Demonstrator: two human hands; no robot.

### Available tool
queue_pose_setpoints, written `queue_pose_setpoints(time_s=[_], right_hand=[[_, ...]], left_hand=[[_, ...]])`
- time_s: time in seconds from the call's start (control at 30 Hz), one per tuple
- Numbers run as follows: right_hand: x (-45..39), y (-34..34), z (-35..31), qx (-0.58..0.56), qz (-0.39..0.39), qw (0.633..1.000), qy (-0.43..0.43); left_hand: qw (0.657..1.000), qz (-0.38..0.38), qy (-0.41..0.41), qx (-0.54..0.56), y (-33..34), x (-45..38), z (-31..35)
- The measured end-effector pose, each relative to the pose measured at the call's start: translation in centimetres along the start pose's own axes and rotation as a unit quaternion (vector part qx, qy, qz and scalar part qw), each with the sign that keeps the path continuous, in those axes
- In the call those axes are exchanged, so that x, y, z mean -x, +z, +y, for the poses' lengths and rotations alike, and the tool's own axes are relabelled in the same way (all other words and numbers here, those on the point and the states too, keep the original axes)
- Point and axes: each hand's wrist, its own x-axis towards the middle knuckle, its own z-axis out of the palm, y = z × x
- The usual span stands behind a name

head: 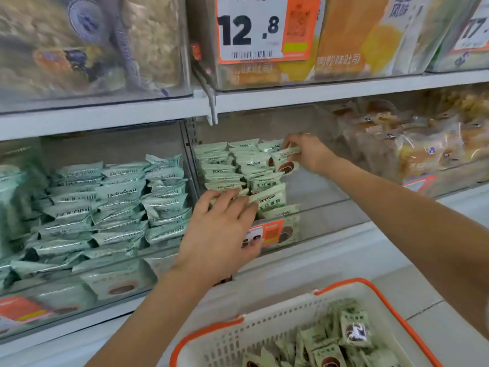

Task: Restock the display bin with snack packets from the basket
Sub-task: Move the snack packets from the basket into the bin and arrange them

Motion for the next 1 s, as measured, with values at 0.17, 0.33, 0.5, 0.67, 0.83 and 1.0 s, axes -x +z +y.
queue_pose_setpoints(time_s=[0.17, 0.33, 0.5, 0.67, 0.83, 1.0], right_hand=[[-1.3, 2.1, 0.4, -0.010, 0.031, 0.999, 0.015], [-1.4, 2.7, 0.5, 0.000, 0.049, 0.998, 0.025], [-1.4, 2.9, 0.7, -0.058, 0.043, 0.995, 0.065], [-0.7, 2.7, 0.3, -0.095, 0.017, 0.992, 0.077], [0.9, 0.9, -1.1, -0.128, 0.039, 0.986, 0.103], [8.6, -1.8, -3.2, -0.209, 0.295, 0.930, 0.072]], left_hand=[[1.000, 0.005, -0.004, 0.003, 0.2, 0.0, 0.0], [1.000, 0.006, -0.005, -0.004, 0.3, 0.1, -0.1], [1.000, 0.003, -0.011, -0.008, 0.1, 0.1, 0.1], [1.000, 0.007, -0.007, -0.012, 0.1, 0.1, 0.1], [1.000, 0.023, 0.002, -0.001, -0.1, 0.2, -0.1], [0.997, 0.058, 0.021, 0.035, -0.4, 0.7, 0.0]])
